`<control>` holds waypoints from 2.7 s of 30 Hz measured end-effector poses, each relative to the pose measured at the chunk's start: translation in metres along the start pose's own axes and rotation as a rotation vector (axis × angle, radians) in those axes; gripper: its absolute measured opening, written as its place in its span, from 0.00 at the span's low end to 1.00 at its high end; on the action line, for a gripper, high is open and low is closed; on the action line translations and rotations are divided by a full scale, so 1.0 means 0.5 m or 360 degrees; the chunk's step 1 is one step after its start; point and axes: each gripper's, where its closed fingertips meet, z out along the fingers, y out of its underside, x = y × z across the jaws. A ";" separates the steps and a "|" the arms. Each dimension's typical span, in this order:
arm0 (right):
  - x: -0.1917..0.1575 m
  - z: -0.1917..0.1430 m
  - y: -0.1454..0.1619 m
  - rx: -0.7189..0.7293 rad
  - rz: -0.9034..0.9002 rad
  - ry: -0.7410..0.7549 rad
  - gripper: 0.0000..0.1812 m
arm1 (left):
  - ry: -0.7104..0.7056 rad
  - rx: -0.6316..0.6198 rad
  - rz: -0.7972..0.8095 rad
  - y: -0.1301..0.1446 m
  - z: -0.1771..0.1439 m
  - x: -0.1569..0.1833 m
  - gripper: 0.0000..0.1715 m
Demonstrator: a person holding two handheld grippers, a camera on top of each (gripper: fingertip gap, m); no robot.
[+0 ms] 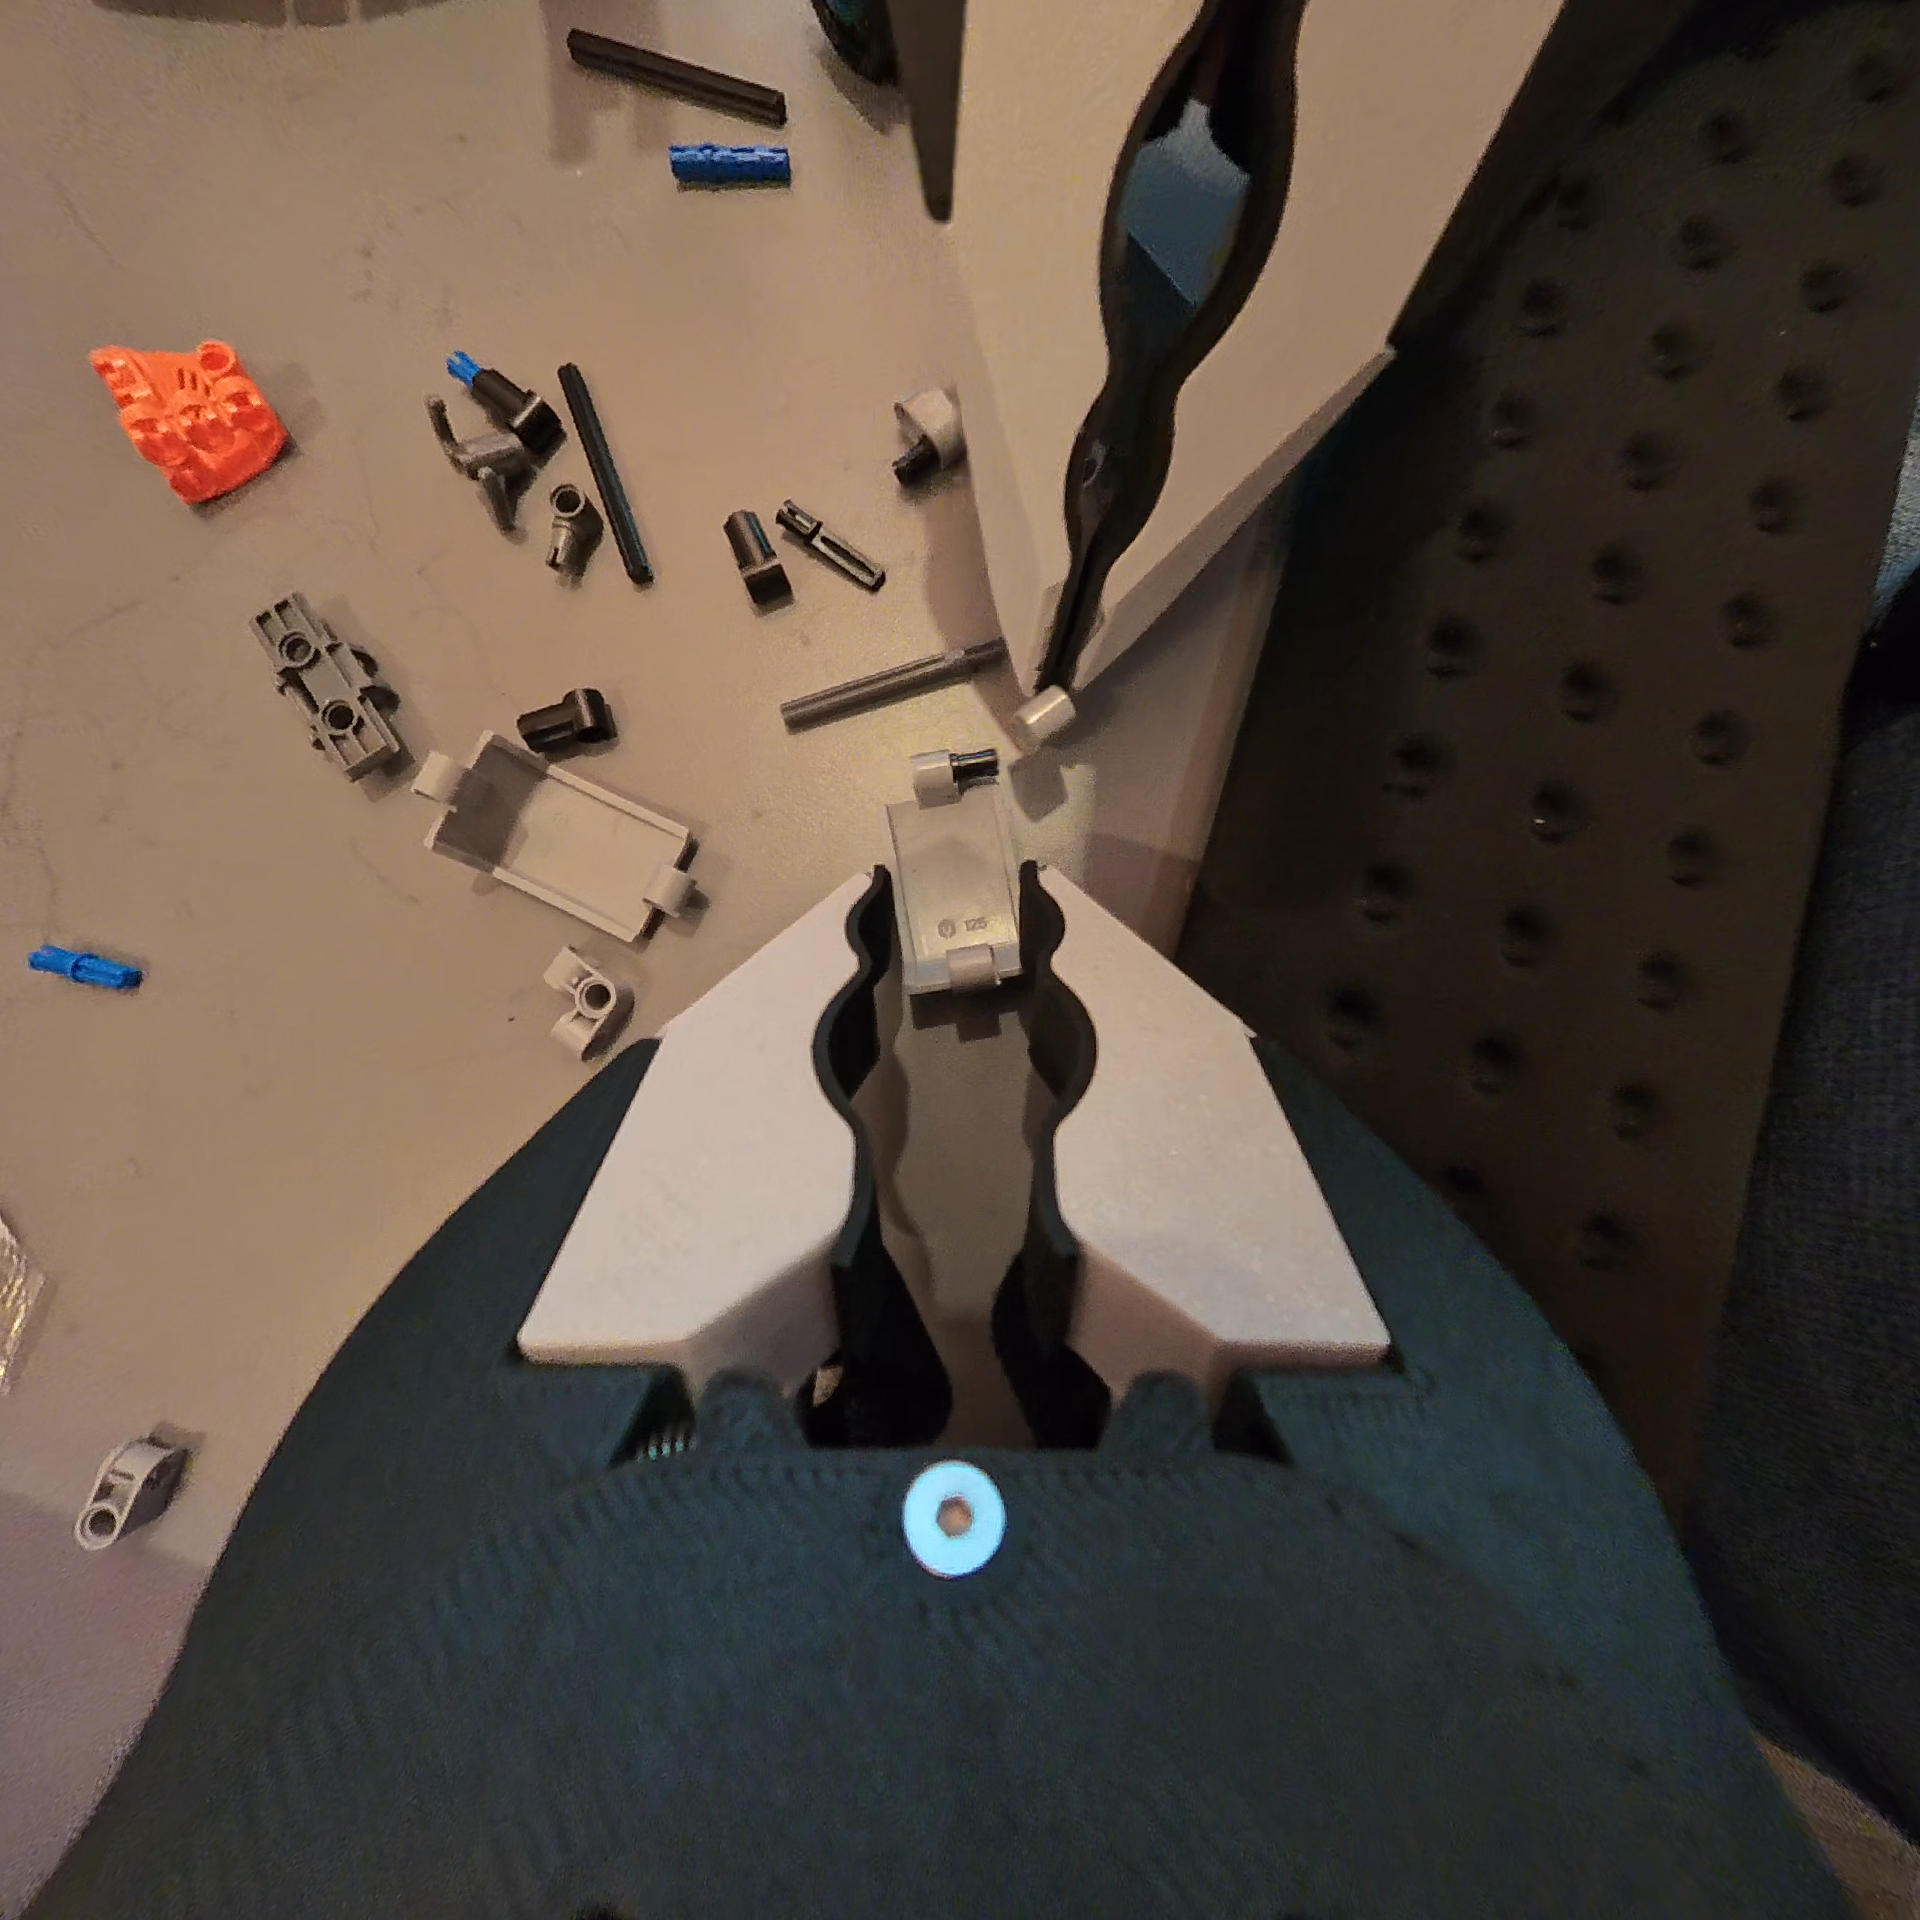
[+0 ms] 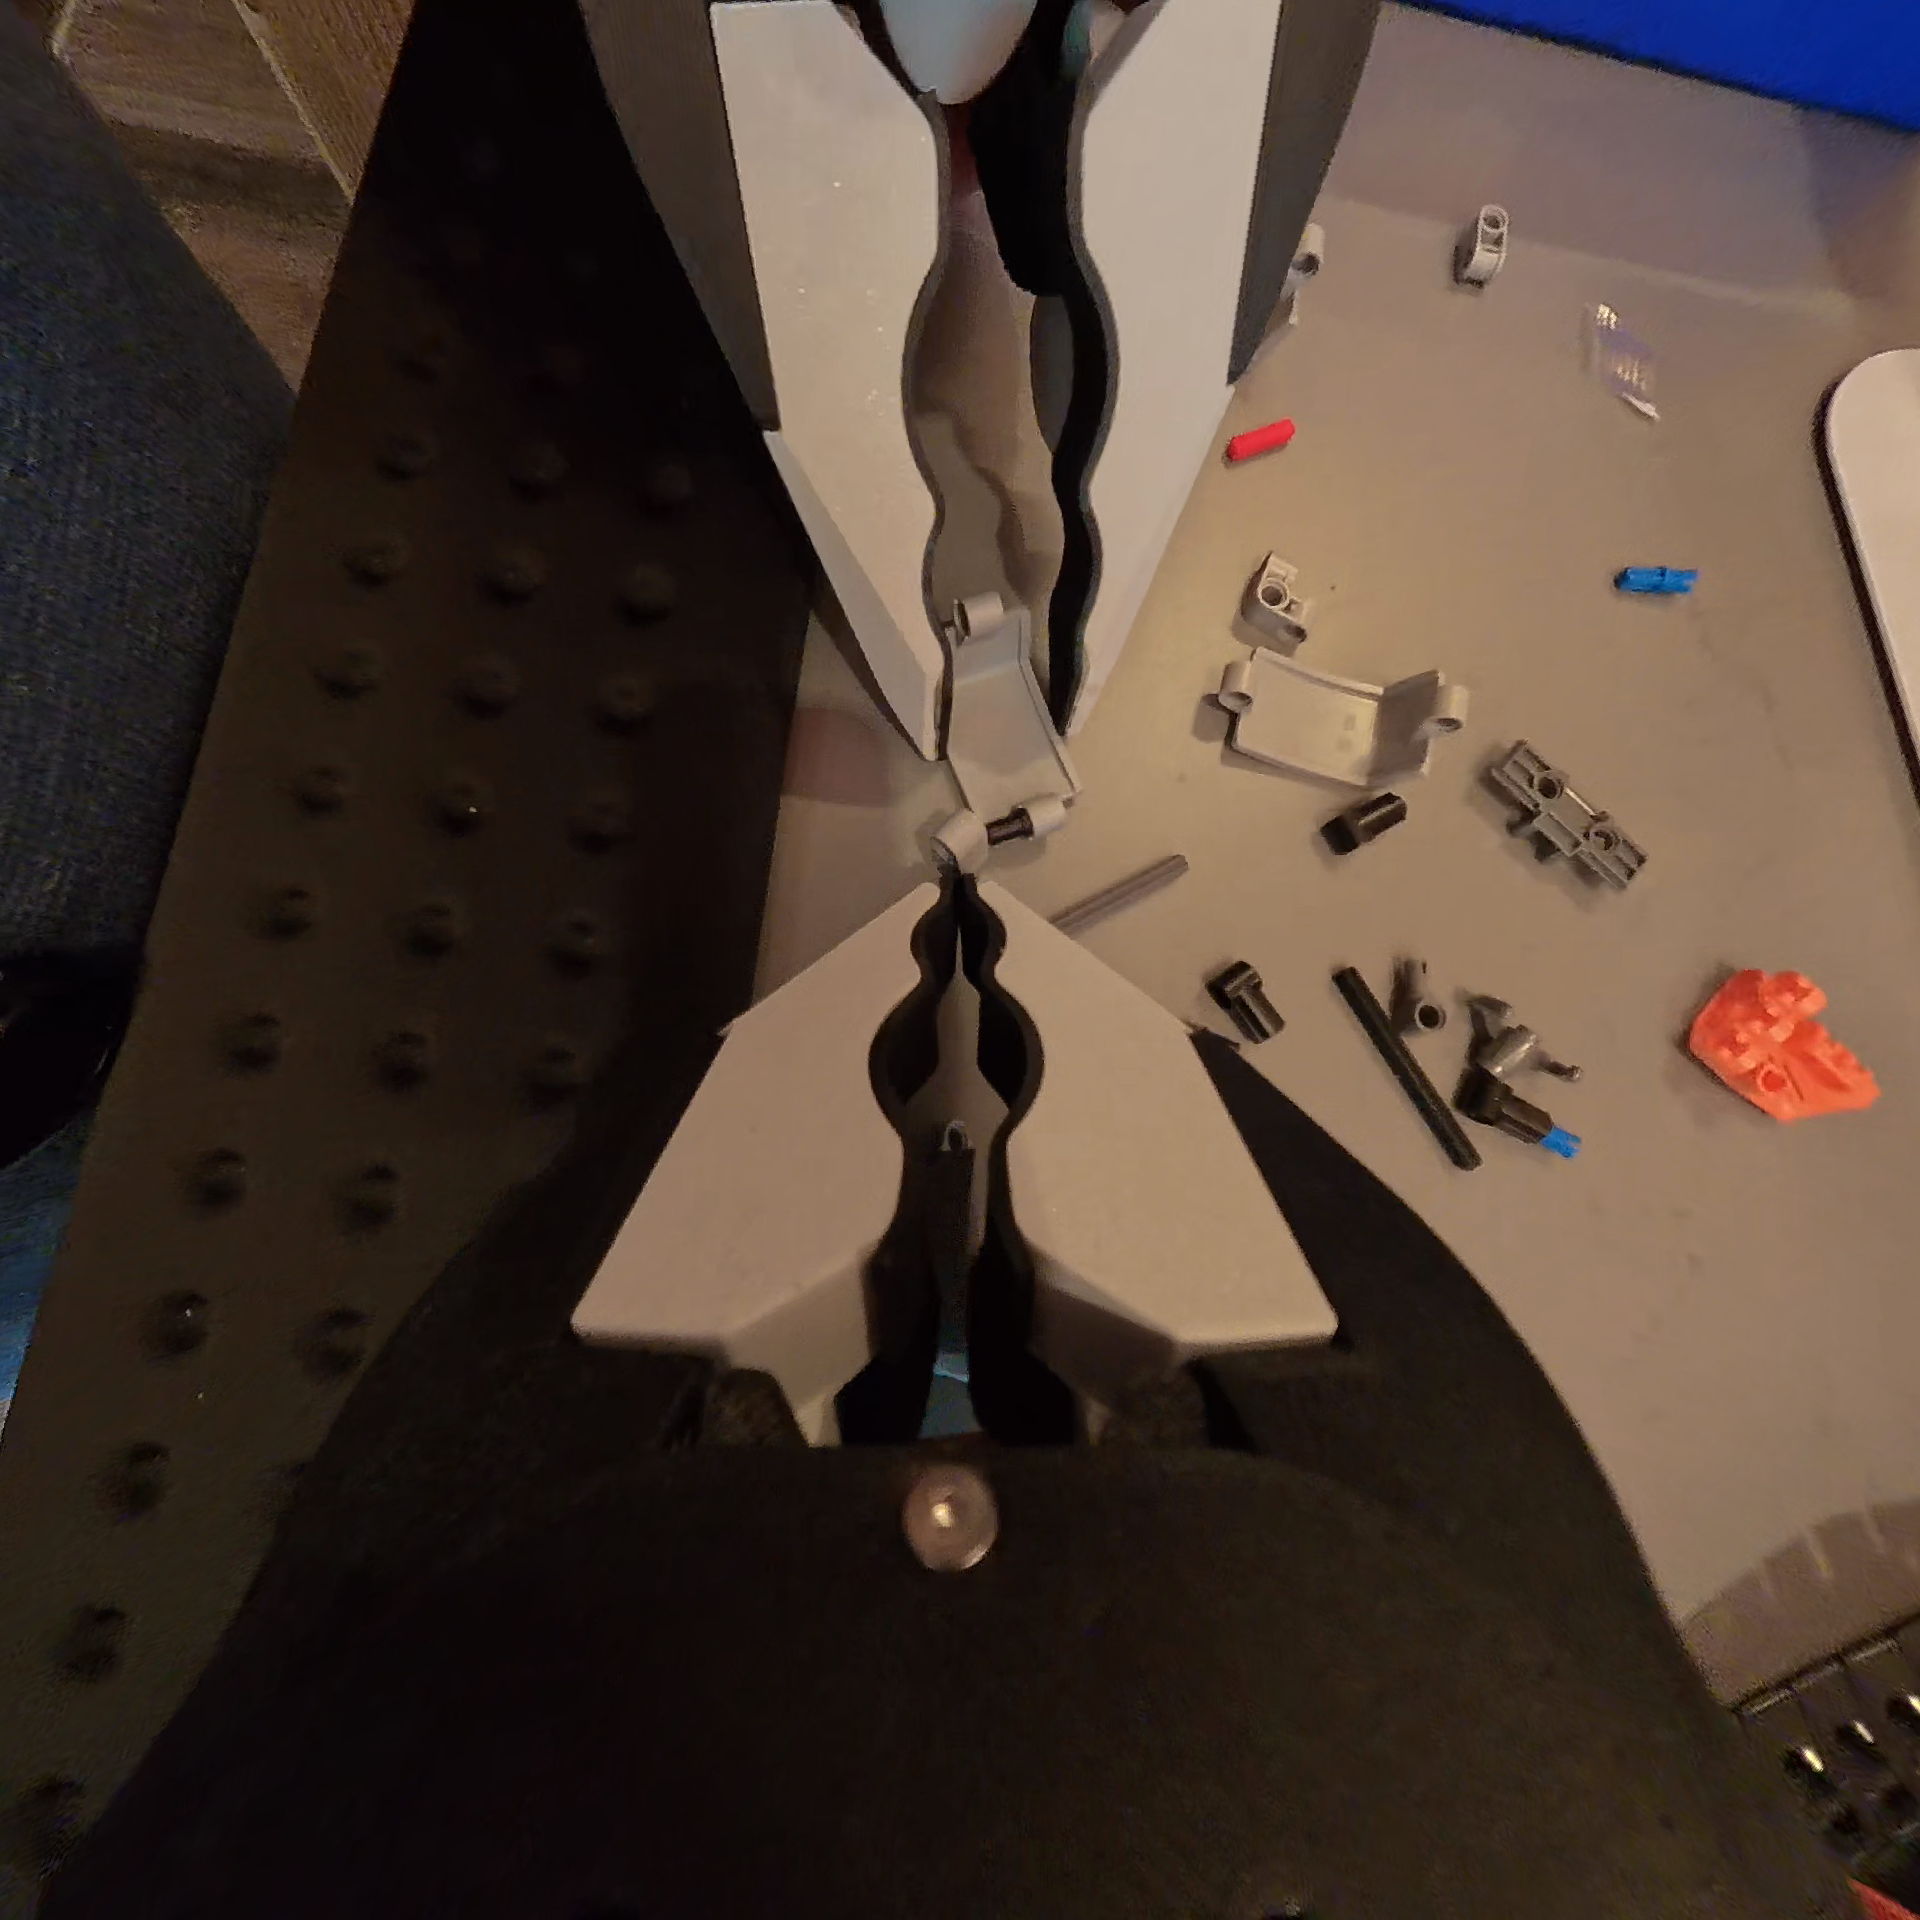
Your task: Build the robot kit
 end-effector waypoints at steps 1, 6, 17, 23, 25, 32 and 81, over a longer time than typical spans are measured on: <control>-0.002 0.001 0.000 0.0005 0.0001 0.0017 0.00 | 0.0000 -0.0003 -0.0001 0.000 0.000 0.000 0.13; 0.004 0.010 0.002 0.0019 0.0027 0.0101 0.00 | -0.0008 -0.0025 -0.0006 -0.002 0.002 -0.001 0.13; 0.019 0.012 0.001 0.0023 0.0017 0.0285 0.00 | -0.0062 -0.0043 -0.0048 -0.001 0.002 -0.004 0.13; 0.016 0.015 0.001 0.0024 0.0029 0.0356 0.00 | -0.0102 -0.0026 -0.0102 -0.001 0.002 -0.006 0.13; 0.024 0.015 0.004 0.0000 0.0024 0.0421 0.00 | -0.0115 -0.0018 -0.0106 -0.001 0.001 -0.008 0.13; 0.023 0.020 0.009 -0.0012 0.0033 0.0425 0.00 | -0.0120 -0.0007 -0.0101 -0.001 0.000 -0.008 0.13; 0.072 0.022 -0.004 -0.0026 0.0337 0.0662 0.00 | -0.0406 0.0020 -0.0170 -0.046 0.025 -0.001 0.00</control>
